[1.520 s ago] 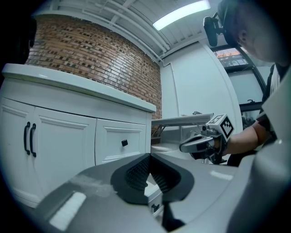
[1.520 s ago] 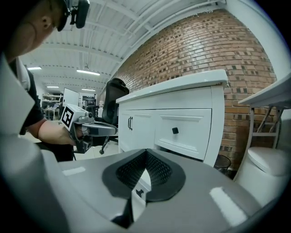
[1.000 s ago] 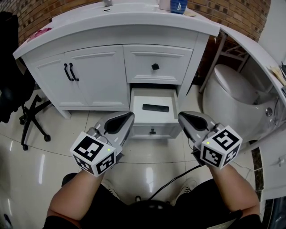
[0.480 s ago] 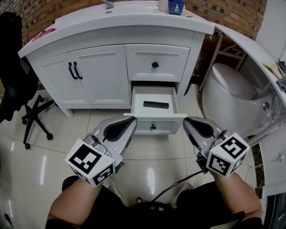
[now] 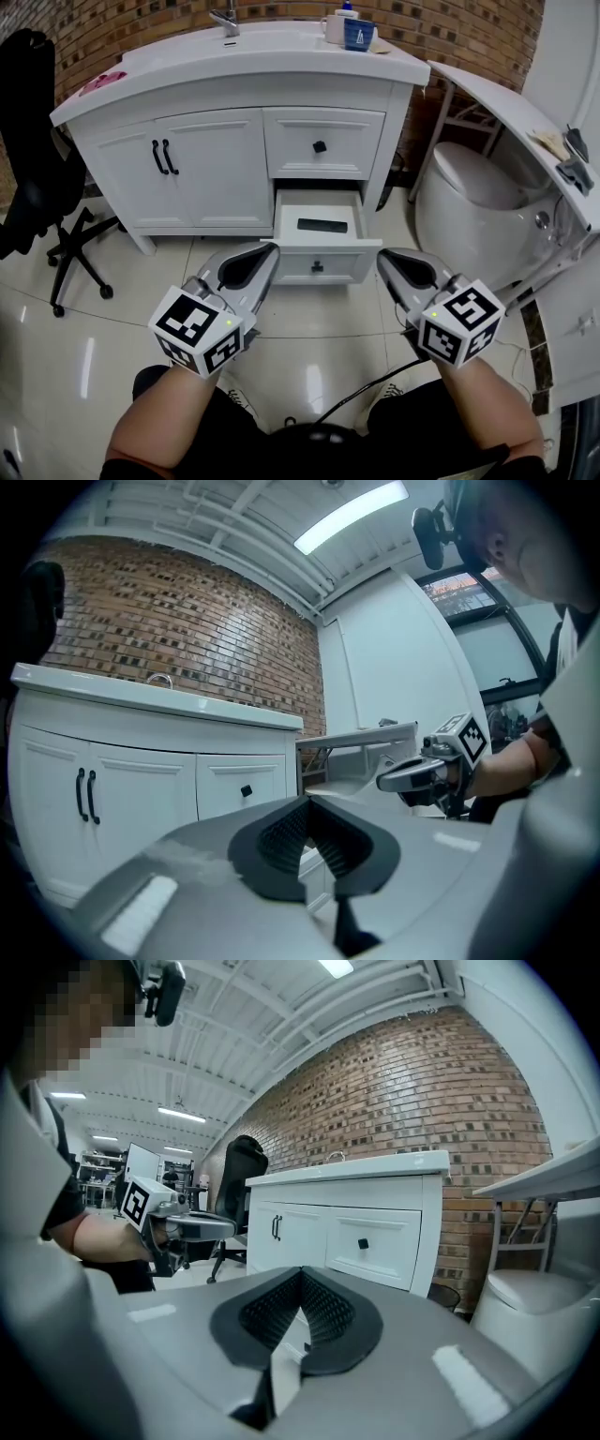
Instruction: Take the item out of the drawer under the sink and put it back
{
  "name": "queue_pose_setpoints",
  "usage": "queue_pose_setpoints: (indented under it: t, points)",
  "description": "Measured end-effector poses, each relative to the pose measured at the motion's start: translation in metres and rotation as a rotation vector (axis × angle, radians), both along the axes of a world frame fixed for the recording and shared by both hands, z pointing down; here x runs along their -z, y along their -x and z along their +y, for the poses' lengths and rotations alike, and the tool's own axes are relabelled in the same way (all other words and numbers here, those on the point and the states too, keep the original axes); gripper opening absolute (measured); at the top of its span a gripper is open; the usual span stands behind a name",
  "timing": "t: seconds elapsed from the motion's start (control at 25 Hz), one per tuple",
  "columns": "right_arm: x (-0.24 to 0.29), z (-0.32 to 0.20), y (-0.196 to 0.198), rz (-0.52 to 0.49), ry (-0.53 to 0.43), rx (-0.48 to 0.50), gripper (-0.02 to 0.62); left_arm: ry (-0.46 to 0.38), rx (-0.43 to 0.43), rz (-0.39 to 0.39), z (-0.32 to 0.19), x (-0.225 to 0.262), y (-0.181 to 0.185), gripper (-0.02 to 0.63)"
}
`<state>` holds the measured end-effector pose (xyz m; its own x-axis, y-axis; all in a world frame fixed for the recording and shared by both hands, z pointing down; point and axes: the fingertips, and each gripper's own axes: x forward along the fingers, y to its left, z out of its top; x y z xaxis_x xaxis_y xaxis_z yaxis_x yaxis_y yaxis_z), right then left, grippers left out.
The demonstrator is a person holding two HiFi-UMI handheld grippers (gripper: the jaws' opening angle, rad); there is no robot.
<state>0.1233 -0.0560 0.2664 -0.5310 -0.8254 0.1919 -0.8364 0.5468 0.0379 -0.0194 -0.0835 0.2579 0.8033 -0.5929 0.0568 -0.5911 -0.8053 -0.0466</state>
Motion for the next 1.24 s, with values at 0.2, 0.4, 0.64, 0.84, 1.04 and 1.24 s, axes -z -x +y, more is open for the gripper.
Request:
queue_pose_setpoints:
  t: [0.2, 0.4, 0.64, 0.84, 1.04, 1.24]
  points:
    - [-0.0026, 0.0014, -0.0033, -0.013, 0.015, -0.006, 0.006, -0.011, 0.002, 0.001, -0.0004, 0.0, -0.0005, 0.005]
    - [-0.005, 0.0016, -0.0031, -0.006, 0.022, -0.009, 0.006, -0.019, 0.015, 0.011, -0.0036, 0.0036, 0.0018, 0.005]
    - [-0.0043, 0.0031, -0.0047, -0.004, 0.023, -0.012, 0.006, -0.015, 0.011, 0.005, -0.0034, 0.0018, -0.0016, 0.005]
    - [-0.0045, 0.0029, -0.0053, -0.001, 0.019, -0.015, 0.006, -0.02, 0.011, 0.007, -0.0048, 0.0032, -0.001, 0.005]
    - [-0.0044, 0.0044, -0.0039, -0.001, 0.018, -0.01, 0.006, -0.019, 0.016, 0.006, -0.0038, 0.0022, 0.0009, 0.005]
    - [-0.0033, 0.0068, -0.0047, 0.001, 0.018, -0.012, 0.006, -0.021, 0.014, 0.008, -0.0029, 0.0034, -0.0006, 0.005]
